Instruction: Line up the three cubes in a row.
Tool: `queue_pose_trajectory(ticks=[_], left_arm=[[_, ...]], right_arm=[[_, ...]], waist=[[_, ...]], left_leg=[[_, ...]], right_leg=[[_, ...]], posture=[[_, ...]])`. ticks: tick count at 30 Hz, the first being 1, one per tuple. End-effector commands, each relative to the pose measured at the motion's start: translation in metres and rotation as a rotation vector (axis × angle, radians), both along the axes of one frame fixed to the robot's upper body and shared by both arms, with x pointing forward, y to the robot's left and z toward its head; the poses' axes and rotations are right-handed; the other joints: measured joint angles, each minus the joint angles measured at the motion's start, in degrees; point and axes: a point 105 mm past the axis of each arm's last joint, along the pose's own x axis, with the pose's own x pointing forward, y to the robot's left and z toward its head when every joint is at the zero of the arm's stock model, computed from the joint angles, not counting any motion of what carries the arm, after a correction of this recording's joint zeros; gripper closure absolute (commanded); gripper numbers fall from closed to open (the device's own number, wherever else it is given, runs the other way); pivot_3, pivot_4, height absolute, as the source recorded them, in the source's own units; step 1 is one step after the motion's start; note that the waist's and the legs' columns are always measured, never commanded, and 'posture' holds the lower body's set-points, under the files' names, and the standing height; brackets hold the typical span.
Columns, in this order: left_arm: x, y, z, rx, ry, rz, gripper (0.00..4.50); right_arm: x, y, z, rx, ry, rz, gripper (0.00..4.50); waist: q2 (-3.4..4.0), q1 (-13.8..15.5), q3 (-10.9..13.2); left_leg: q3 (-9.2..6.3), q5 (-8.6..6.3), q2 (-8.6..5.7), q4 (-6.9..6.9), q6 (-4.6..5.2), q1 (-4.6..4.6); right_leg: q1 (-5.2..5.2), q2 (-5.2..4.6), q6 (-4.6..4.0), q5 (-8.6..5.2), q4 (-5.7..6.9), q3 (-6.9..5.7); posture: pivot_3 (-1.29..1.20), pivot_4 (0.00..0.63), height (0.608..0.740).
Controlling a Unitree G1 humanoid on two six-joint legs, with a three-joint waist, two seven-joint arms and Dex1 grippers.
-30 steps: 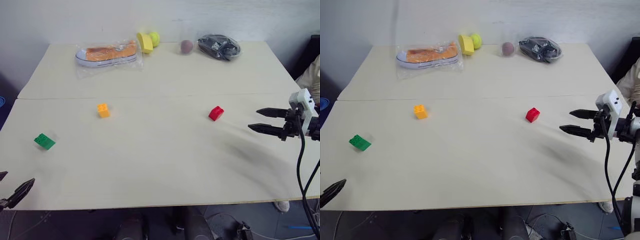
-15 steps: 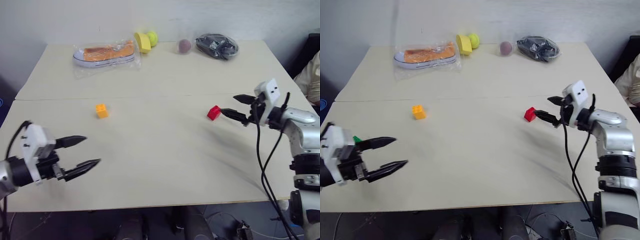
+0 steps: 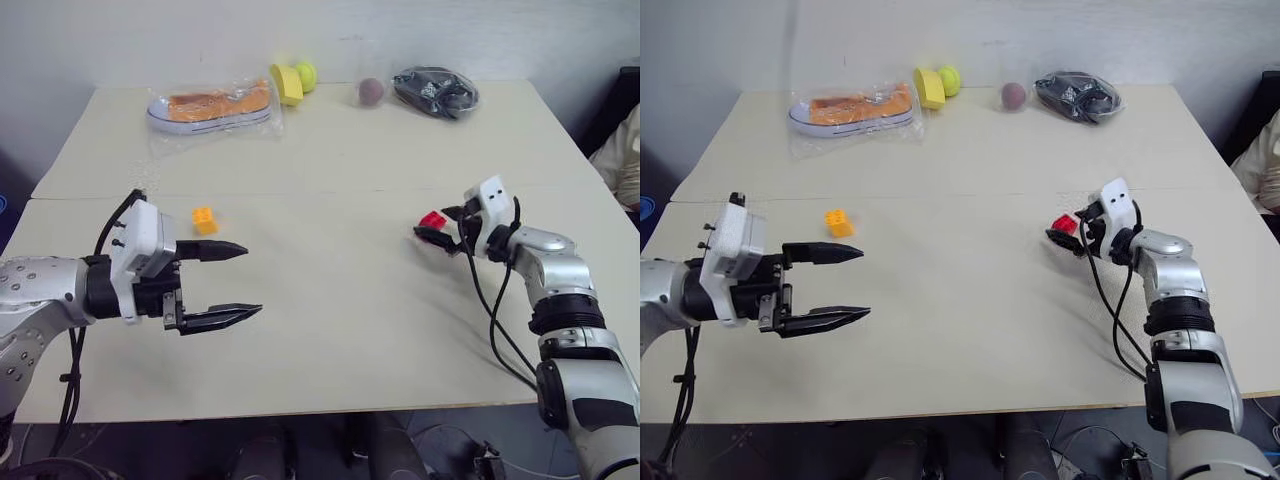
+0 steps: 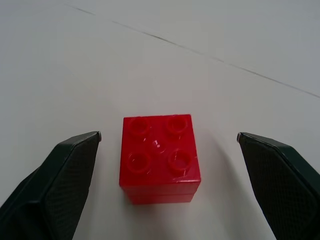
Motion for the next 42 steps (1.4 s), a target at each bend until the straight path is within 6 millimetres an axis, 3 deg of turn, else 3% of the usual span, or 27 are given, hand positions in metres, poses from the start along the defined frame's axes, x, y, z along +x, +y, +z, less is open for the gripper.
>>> queue_pose_trajectory(ticks=[1,8,9,10,11,14,18,23,28,34,39,42], left_arm=[[0.001,-0.003,0.006,0.020,-0.028,-0.024,0.00],[0.007,-0.006,0.009,0.014,-0.049,-0.036,0.00],[0.006,-0.008,0.009,0.010,-0.045,-0.047,0.00],[0.006,-0.009,0.010,0.009,-0.042,-0.056,0.00],[0.005,-0.011,0.008,0.016,-0.035,-0.079,0.00],[0.004,-0.016,0.004,0.037,-0.013,-0.124,0.00],[-0.002,-0.025,-0.005,0.085,0.025,-0.225,0.00],[-0.006,-0.032,-0.012,0.129,0.029,-0.290,0.00],[-0.009,-0.033,-0.026,0.194,0.026,-0.329,0.00],[-0.007,-0.031,-0.027,0.175,0.030,-0.320,0.00],[-0.003,-0.027,-0.026,0.151,0.021,-0.246,0.00],[0.004,-0.004,-0.027,0.112,0.031,-0.088,0.00]], right_arm=[[0.005,-0.001,0.008,-0.002,-0.035,-0.014,0.59],[-0.004,0.003,0.002,-0.058,-0.046,0.081,2.88],[-0.007,0.007,0.006,-0.069,-0.063,0.129,3.03],[-0.009,0.009,0.009,-0.079,-0.075,0.164,3.01],[-0.025,0.024,0.017,-0.093,-0.114,0.331,3.00],[-0.088,0.061,0.035,-0.093,-0.174,0.798,3.00],[-0.129,0.081,0.024,-0.202,-0.108,0.998,3.00],[-0.141,0.092,0.009,-0.216,-0.082,1.008,3.00],[-0.145,0.091,-0.027,-0.325,-0.087,1.019,3.00],[-0.143,0.091,-0.040,-0.314,-0.051,1.011,3.00],[-0.143,0.092,-0.036,-0.298,-0.029,1.022,1.31],[-0.143,0.092,-0.026,-0.289,-0.041,1.026,0.25]], waist=[[0.00,0.0,0.0],[0.00,0.0,0.0],[0.00,0.0,0.0],[0.00,0.0,0.0],[0.00,0.0,0.0],[0.02,0.4,0.0],[0.02,0.4,0.0],[0.01,0.4,0.0],[0.01,0.4,0.0],[0.00,0.4,0.0],[0.00,0.4,0.0],[0.00,0.3,0.0]], left_leg=[[0.00,0.01,0.01,0.00,-0.01,0.00],[0.00,0.02,0.03,0.00,-0.04,0.00],[0.00,0.02,0.03,0.00,-0.04,0.02],[0.01,0.02,0.03,0.00,-0.05,0.02],[0.01,0.02,0.03,0.00,-0.05,0.02],[-0.08,0.00,0.06,-0.04,-0.08,-0.01],[-0.07,-0.01,0.08,0.07,-0.10,0.00],[-0.02,-0.01,0.05,0.09,-0.12,0.09],[0.02,-0.01,0.03,0.08,-0.12,0.12],[0.06,0.00,0.03,0.09,-0.10,0.15],[0.06,0.00,0.04,0.09,-0.09,0.15],[0.06,0.00,0.06,0.08,-0.09,0.16]], right_leg=[[0.00,0.02,0.00,0.00,0.00,0.01],[0.00,0.07,0.00,0.00,0.00,0.06],[0.00,0.08,0.00,0.00,0.01,0.08],[0.00,0.10,0.00,0.00,0.01,0.09],[0.00,0.10,0.00,0.00,0.01,0.09],[0.00,0.18,0.02,-0.01,-0.08,0.08],[0.04,0.21,0.04,0.01,-0.03,0.08],[0.04,0.20,0.01,-0.01,-0.07,0.13],[0.04,0.21,0.00,-0.01,-0.10,0.15],[0.04,0.21,0.00,-0.01,-0.09,0.20],[0.04,0.18,0.01,-0.01,-0.08,0.22],[0.03,0.17,0.00,-0.01,-0.08,0.22]], posture=[[0.00,0.150,0.740],[0.00,0.150,0.740],[0.00,0.150,0.740],[0.00,0.150,0.740],[0.00,0.150,0.740],[0.00,0.150,0.740],[0.00,0.150,0.740],[0.00,0.150,0.740],[0.00,0.150,0.740],[0.00,0.150,0.740],[0.00,0.150,0.740],[0.00,0.150,0.740]])
